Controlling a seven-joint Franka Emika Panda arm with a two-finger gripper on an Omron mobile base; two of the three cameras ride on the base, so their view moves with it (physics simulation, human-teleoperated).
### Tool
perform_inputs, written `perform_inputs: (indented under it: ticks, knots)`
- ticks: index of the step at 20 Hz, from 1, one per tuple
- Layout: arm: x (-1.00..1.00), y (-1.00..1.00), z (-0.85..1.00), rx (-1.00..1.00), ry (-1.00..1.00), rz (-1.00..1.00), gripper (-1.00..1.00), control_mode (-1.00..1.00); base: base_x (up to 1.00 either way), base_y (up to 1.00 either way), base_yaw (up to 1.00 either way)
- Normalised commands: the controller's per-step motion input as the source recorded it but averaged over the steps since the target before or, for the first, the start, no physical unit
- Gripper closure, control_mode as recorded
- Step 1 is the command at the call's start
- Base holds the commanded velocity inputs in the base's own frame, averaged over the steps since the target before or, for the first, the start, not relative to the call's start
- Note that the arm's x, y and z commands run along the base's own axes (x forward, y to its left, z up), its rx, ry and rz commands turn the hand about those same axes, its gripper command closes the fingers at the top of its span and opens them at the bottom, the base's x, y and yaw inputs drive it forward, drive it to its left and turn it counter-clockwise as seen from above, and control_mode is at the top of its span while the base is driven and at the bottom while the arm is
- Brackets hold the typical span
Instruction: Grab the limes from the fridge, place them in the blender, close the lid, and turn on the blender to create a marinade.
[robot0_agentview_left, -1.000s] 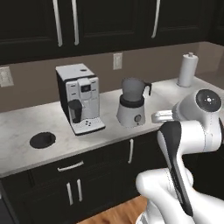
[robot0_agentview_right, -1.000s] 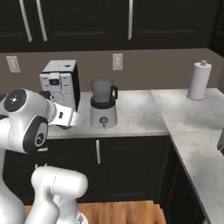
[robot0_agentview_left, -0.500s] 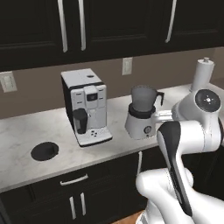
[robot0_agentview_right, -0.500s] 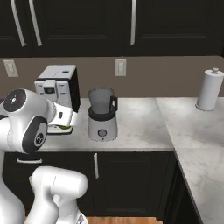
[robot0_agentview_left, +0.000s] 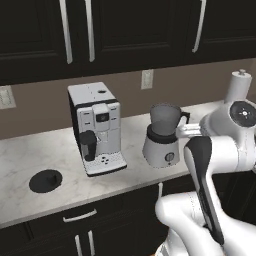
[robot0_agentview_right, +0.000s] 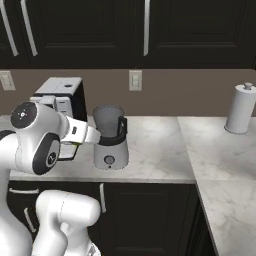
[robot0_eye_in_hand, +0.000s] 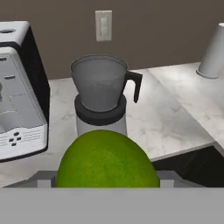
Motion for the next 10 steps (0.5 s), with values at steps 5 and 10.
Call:
perform_inputs:
  ticks: [5, 10]
  knots:
    - [0.26, -0.21, 0.36, 0.03, -0.04, 0.04, 1.00, -1.00, 0.00, 0.00, 0.00]
    - [0.35, -0.07, 0.34, 0.01, -0.02, 0.04, 1.00, -1.00, 0.00, 0.00, 0.00]
